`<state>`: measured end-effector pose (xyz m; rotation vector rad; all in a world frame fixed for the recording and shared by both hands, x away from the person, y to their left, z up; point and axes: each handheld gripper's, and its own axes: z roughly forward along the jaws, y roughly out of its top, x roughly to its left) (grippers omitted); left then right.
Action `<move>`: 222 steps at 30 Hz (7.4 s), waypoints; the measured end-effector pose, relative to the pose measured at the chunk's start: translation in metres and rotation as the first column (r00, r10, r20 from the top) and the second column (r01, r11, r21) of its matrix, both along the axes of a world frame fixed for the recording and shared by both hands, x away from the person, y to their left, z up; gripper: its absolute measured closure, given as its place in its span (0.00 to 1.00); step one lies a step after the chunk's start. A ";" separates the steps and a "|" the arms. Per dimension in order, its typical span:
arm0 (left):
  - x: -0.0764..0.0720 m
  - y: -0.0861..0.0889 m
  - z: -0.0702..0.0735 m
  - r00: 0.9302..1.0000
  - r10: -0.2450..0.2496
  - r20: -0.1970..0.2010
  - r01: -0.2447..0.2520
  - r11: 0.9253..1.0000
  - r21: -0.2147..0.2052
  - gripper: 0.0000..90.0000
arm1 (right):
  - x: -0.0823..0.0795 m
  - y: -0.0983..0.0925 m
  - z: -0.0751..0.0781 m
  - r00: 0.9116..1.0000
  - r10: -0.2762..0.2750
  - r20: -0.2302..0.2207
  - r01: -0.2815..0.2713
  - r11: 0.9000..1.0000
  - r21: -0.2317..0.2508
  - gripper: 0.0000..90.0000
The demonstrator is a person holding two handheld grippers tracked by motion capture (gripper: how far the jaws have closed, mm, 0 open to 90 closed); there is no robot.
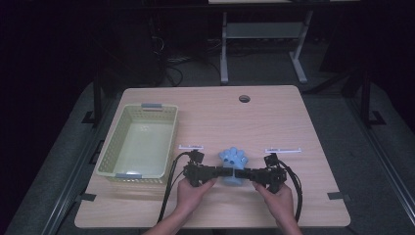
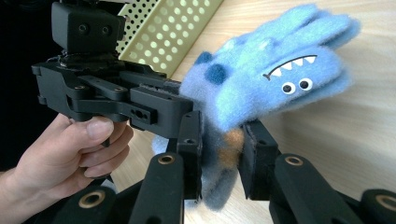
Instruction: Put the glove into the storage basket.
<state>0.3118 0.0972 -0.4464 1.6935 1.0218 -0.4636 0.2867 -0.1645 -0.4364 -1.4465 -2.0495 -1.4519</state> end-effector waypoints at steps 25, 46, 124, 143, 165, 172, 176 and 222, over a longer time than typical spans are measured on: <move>-0.001 0.038 0.039 0.998 0.024 0.050 -0.023 1.000 -0.014 0.75 | 0.010 0.034 0.040 0.997 0.061 0.054 -0.062 0.998 0.012 0.81; 0.003 0.080 0.063 0.996 0.049 0.075 -0.047 0.999 -0.025 0.75 | 0.025 0.074 0.065 0.988 0.121 0.092 -0.123 0.992 0.014 0.81; 0.021 0.231 0.072 0.973 0.227 0.036 -0.226 0.973 -0.034 0.75 | 0.087 0.226 0.072 0.963 0.258 0.081 -0.264 0.962 0.075 0.82; 0.039 0.254 0.056 0.973 0.225 -0.045 -0.225 0.974 -0.003 0.76 | 0.100 0.251 0.050 0.969 0.246 0.031 -0.248 0.964 0.093 0.82; 0.054 0.261 0.041 0.964 0.238 -0.116 -0.219 0.964 0.151 0.79 | 0.115 0.271 0.022 0.968 0.247 -0.049 -0.244 0.968 0.059 0.82; 0.054 0.259 0.039 0.967 0.235 -0.102 -0.211 0.956 0.204 0.82 | 0.115 0.276 0.018 0.967 0.250 -0.054 -0.250 0.968 0.018 0.82; 0.055 0.258 0.038 0.966 0.235 -0.106 -0.208 0.953 0.220 0.82 | 0.115 0.278 0.017 0.966 0.253 -0.049 -0.254 0.967 -0.005 0.81; 0.086 0.206 0.033 0.975 0.208 -0.083 -0.082 0.676 0.732 0.86 | 0.098 0.209 0.057 0.980 0.185 0.066 -0.180 0.980 -0.079 0.76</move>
